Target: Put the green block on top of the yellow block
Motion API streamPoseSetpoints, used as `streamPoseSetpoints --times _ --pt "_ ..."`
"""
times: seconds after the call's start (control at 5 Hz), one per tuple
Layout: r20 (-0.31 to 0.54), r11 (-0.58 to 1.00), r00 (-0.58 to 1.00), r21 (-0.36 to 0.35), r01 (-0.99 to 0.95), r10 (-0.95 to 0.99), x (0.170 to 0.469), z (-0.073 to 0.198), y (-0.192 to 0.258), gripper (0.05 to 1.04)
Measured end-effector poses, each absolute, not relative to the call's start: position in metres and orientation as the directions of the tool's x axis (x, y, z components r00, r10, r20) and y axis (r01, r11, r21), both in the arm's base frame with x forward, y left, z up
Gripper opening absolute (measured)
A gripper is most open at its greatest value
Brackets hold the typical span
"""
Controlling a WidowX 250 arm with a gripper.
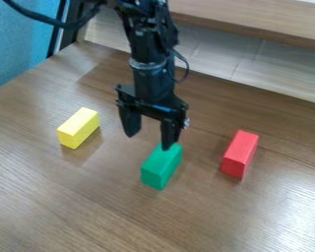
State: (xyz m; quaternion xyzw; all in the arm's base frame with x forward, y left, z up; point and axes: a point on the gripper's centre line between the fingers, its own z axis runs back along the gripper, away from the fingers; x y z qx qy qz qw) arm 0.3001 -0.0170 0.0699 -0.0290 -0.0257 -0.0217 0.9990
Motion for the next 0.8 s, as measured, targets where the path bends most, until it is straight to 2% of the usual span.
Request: streamPoseSetpoints --times 0.4,0.6,0.8 --pt "0.076 0.997 0.997 -0.07 0.013 -0.008 0.302 0.055 -0.026 0.999" --pt "0.059 0.998 0.998 -0.059 0.022 -0.019 0.302 0.044 -0.032 0.999" --pt "0.058 0.998 0.998 -0.046 0.031 -0.028 0.304 0.033 -0.032 0.942"
